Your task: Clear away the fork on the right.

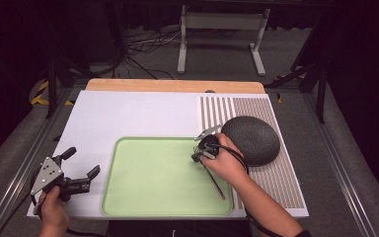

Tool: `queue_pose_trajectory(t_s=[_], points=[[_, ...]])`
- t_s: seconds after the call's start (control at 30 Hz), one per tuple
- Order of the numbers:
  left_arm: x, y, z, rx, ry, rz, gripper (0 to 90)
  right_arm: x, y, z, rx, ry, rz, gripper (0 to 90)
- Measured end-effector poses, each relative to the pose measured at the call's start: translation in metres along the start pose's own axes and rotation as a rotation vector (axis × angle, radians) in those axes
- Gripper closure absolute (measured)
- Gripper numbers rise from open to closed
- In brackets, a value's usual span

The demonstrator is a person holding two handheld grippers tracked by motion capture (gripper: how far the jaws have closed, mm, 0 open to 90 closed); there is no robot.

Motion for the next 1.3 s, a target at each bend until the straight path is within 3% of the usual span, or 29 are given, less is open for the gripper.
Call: queue_pose_trajectory(t_s=[0.7, 1.3], points=[[0.0, 0.0, 0.0, -0.001, 0.0, 0.0, 0.0, -0.006, -0.003, 0.0, 0.006, 0.01, 0.042, 89.9], [-0.001, 0.0, 0.0, 0.002, 0.001, -0.001, 0.0, 0.006, -0.024, 0.01, -0.051, 0.021, 0.091, 89.9]])
Point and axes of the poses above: each handheld gripper's, and its own axes: x roughly backward along the jaws, z roughly out of its underside, y roughly to its left, the point moved 3 cm from there along -x, roughly forward along the jaws, and after that the axes turned 4 degrees about -x, right-handed, at the moved point
